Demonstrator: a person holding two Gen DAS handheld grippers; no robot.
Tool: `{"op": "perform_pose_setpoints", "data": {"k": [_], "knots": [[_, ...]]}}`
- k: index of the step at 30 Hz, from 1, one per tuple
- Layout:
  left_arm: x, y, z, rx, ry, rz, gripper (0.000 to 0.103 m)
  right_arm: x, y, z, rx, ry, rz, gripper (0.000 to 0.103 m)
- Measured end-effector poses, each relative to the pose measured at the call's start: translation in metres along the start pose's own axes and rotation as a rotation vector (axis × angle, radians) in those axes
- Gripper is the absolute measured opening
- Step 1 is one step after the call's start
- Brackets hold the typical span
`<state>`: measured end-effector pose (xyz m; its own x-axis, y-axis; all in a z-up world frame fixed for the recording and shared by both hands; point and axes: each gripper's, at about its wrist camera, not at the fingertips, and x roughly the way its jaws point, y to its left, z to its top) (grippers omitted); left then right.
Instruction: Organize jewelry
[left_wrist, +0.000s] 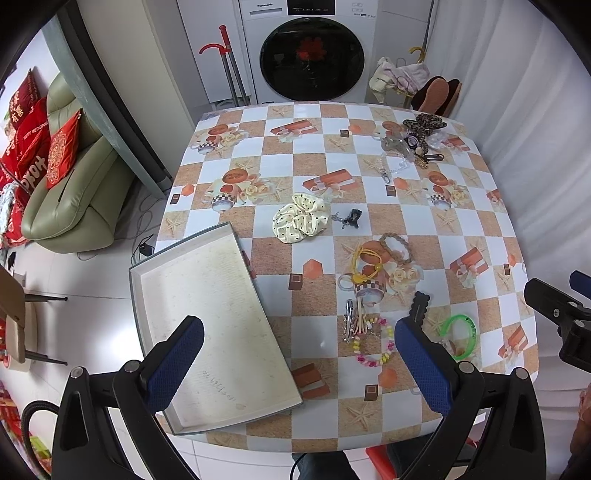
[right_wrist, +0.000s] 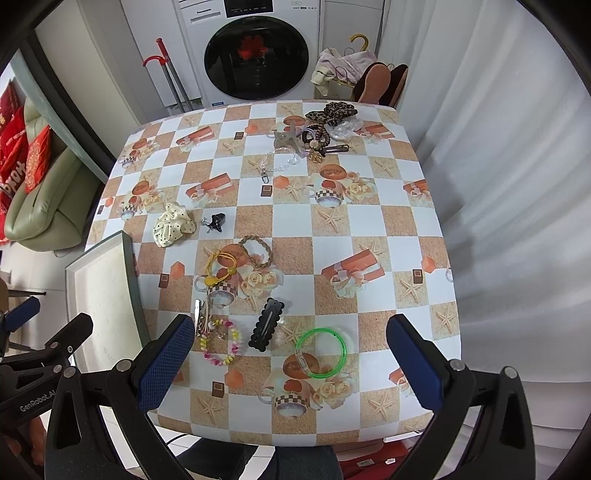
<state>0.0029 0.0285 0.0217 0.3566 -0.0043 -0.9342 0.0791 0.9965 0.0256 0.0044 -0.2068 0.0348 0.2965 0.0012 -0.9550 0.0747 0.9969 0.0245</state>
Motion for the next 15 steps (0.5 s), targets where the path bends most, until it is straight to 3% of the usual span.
{"op": "perform_pose_setpoints", "data": {"k": [15], "knots": [[0.0022,0.0014,-0.0033,-0.003,0.002,0.008,0.103,0.0011,0.0026,0.0000,-0.003,-0.002,-0.002,0.103]]}}
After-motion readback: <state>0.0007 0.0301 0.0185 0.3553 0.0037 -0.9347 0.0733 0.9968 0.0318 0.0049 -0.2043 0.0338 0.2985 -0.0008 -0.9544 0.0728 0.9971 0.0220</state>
